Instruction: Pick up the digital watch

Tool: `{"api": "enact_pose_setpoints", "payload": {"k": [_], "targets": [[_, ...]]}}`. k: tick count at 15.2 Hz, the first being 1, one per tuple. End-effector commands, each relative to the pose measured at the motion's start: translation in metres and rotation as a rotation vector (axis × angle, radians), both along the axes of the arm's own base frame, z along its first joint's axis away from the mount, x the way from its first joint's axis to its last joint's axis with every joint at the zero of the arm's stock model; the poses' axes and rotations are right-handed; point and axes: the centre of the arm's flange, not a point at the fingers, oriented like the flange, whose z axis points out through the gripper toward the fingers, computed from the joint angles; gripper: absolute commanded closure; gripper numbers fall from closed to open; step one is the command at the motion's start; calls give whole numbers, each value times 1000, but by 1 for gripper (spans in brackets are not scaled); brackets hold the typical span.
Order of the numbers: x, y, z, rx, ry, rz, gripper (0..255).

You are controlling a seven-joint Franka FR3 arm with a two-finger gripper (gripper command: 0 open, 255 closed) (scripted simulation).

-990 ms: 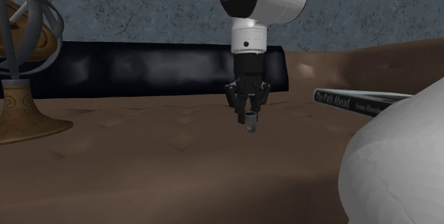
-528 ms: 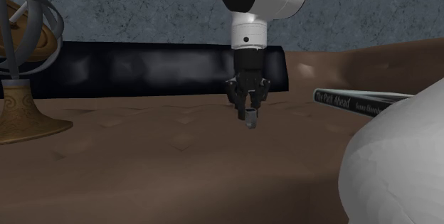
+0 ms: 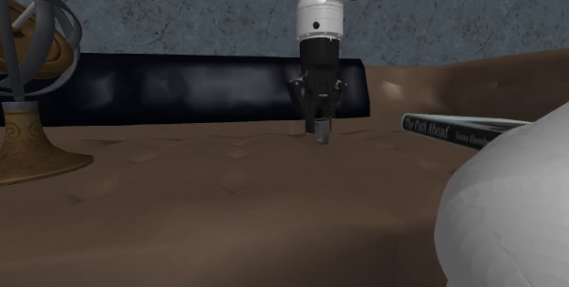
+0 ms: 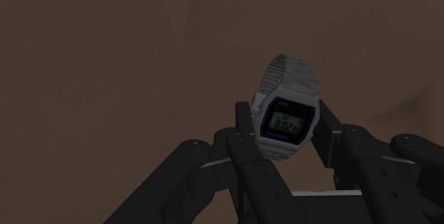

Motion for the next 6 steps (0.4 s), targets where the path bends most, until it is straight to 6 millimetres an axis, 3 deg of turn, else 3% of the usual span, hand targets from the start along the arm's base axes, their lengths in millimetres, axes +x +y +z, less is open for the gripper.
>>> {"api": "enact_pose_setpoints", "payload": {"k": [1, 6], "targets": [[0, 0, 10, 0, 0, 0, 255], [0, 0, 27, 0, 0, 0, 255]]}}
